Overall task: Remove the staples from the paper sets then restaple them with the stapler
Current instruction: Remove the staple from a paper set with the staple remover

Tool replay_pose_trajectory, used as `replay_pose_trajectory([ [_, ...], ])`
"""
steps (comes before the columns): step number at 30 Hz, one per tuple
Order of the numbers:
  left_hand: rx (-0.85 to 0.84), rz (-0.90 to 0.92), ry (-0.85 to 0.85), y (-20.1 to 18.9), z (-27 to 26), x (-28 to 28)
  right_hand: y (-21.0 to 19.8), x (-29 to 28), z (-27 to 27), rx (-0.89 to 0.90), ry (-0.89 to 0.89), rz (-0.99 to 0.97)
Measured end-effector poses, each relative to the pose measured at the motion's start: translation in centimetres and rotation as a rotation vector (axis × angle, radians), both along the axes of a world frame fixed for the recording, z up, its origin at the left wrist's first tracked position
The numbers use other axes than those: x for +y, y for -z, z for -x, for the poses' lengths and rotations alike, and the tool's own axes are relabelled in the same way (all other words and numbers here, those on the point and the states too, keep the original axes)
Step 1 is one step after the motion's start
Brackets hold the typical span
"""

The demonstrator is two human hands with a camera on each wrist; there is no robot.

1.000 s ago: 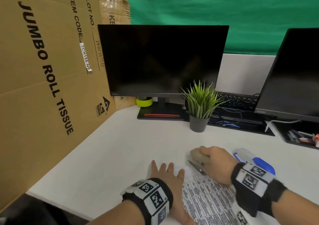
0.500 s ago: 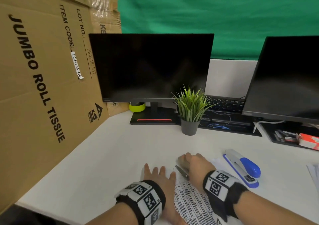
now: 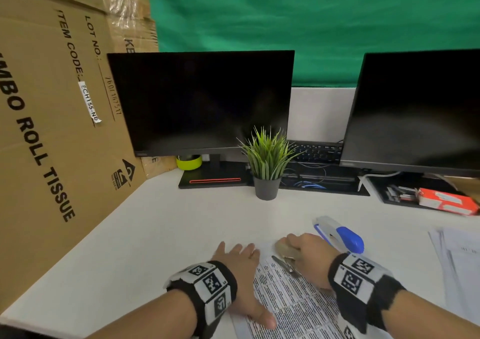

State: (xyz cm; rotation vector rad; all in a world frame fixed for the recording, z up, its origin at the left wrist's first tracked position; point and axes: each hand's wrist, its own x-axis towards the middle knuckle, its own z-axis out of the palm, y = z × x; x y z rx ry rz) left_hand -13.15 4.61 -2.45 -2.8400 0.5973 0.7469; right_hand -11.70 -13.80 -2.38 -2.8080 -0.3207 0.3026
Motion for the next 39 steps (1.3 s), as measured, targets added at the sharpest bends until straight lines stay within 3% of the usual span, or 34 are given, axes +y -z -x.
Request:
replay_pose_trajectory([
  [7, 0.044, -0.004, 0.021, 0.4, -0.1, -0.2, -0.1, 2.0, -0.5, -0.003, 0.108, 0.086],
  [13, 0.036, -0.054, 0.05, 0.5, -0.5, -0.5, 0.0, 1.5, -1.9, -0.011, -0.019, 0.113],
  [29, 0.046, -0.14, 0.04, -0.3, -0.3, -1.4, -0.5, 3.7, -4.2, -0.015, -0.003, 0.064],
  [36, -0.154, -0.13, 0.022, 1.1, 0.1, -1.4, -1.5, 0.7, -3.4, -0.055, 0.052, -0.033],
  [39, -0.12, -0.103, 0.024, 0.5, 0.1, -1.2, -1.2, -0.7, -1.2, -0.01, -0.021, -0.014],
])
